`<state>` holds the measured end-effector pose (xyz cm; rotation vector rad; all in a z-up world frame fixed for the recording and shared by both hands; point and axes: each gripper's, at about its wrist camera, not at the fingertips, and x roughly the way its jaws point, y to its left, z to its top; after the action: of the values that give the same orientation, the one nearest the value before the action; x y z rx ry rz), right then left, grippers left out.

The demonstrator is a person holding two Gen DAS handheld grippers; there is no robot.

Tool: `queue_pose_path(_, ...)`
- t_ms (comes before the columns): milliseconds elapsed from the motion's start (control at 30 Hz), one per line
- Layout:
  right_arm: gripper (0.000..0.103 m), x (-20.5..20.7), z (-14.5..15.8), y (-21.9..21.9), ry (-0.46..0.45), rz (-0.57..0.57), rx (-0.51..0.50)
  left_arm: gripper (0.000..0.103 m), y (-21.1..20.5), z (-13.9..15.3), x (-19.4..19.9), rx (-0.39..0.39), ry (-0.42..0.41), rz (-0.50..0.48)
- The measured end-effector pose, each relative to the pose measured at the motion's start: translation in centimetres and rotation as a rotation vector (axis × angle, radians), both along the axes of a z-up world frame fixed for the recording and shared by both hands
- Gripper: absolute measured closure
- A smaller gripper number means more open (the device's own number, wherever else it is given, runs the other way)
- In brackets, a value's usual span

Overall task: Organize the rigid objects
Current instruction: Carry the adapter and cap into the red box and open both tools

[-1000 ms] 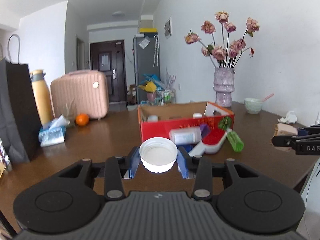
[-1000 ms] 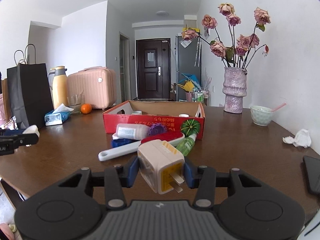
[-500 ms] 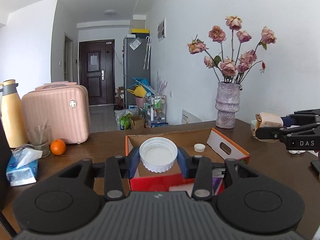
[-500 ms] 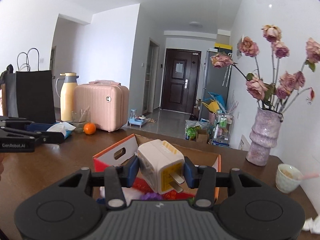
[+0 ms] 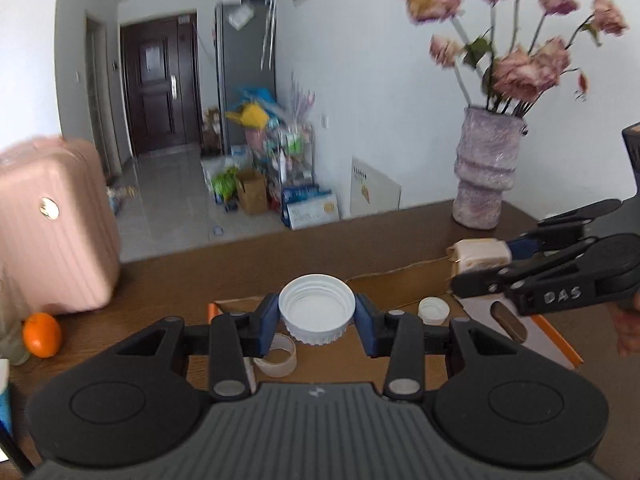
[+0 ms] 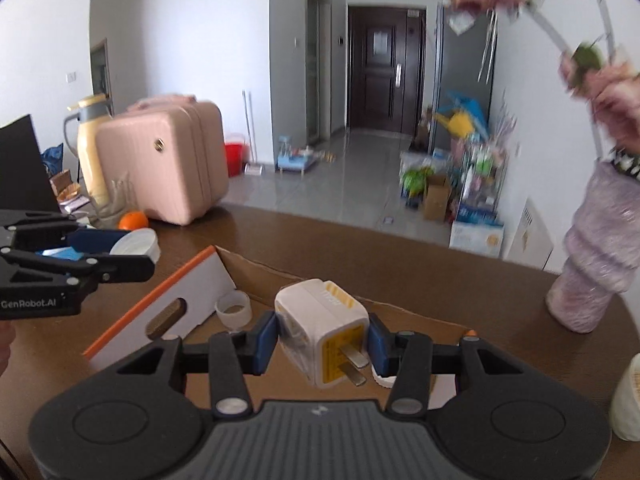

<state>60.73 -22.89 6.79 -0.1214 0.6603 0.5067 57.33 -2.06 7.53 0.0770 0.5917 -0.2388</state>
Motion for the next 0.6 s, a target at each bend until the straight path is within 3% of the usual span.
queue_pose_path(167,0.057,6.9,-3.6,1.7,0.186,0.021,0.003,0.062,-0.4,-3.8,7.0,0.011,0.178,-0.021)
queue_pose_path(367,0.057,11.9,-8.2,2.7,0.382,0.019,0.013,0.062,-1.5,-8.8,11.4,0.063,0.3,-0.034)
queue_pose_path(467,0.057,12.6,-9.8,3.0,0.404,-0.008,-0.01,0.057,-1.9,-9.6,11.5,0.115,0.263,-0.016)
queue_pose_path(600,0.055,12.8,-10.1,2.9,0.403,-0.044,0.0,0.047,-1.8,-9.7,11.3,0.101,0.274,-0.02)
